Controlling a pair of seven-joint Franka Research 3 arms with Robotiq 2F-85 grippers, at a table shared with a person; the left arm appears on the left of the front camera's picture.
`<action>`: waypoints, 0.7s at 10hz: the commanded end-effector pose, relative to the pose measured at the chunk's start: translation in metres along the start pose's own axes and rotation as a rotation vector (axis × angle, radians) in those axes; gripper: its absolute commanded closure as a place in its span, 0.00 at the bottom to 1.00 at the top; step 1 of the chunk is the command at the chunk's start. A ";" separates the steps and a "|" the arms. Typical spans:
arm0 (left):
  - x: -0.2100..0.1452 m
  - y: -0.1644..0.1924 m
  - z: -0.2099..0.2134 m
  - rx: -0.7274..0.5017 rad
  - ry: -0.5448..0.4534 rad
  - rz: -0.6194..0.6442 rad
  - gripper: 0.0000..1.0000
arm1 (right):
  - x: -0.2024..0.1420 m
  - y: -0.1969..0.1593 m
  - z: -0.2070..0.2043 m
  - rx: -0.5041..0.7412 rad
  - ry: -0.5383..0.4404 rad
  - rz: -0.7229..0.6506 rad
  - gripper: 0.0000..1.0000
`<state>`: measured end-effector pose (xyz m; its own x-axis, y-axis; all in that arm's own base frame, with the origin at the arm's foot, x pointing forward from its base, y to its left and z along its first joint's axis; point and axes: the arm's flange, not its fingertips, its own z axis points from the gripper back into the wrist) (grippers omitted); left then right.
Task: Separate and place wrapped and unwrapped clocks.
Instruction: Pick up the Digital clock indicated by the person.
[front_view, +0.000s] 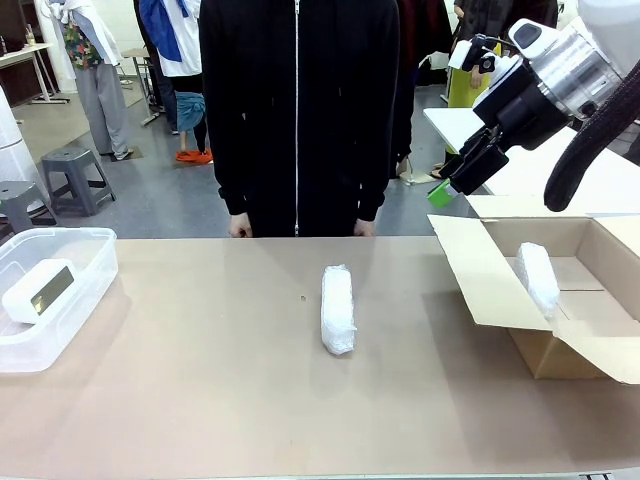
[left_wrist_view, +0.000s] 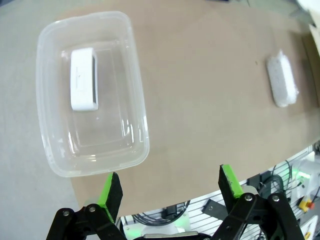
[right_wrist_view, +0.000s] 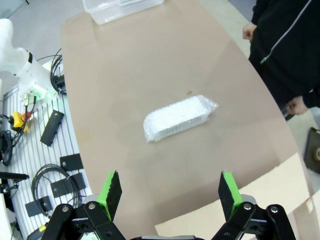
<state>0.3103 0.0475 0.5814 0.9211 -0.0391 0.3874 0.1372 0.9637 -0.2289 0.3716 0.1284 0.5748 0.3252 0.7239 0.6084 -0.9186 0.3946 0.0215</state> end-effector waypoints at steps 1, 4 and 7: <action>-0.001 -0.034 0.006 -0.082 -0.005 -0.286 0.00 | 0.002 -0.002 0.000 0.020 -0.014 0.002 0.00; -0.021 -0.071 0.016 -0.238 -0.042 -0.642 0.00 | 0.002 -0.002 0.000 0.020 -0.014 0.002 0.00; -0.021 -0.098 0.001 -0.273 -0.097 -0.946 0.00 | 0.002 -0.002 0.000 0.020 -0.014 0.002 0.00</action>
<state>0.2667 -0.0476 0.6089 0.4281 -0.7123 0.5562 0.8570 0.5154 0.0005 0.3716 0.1284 0.5748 0.3252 0.7240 0.6083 -0.9186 0.3946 0.0215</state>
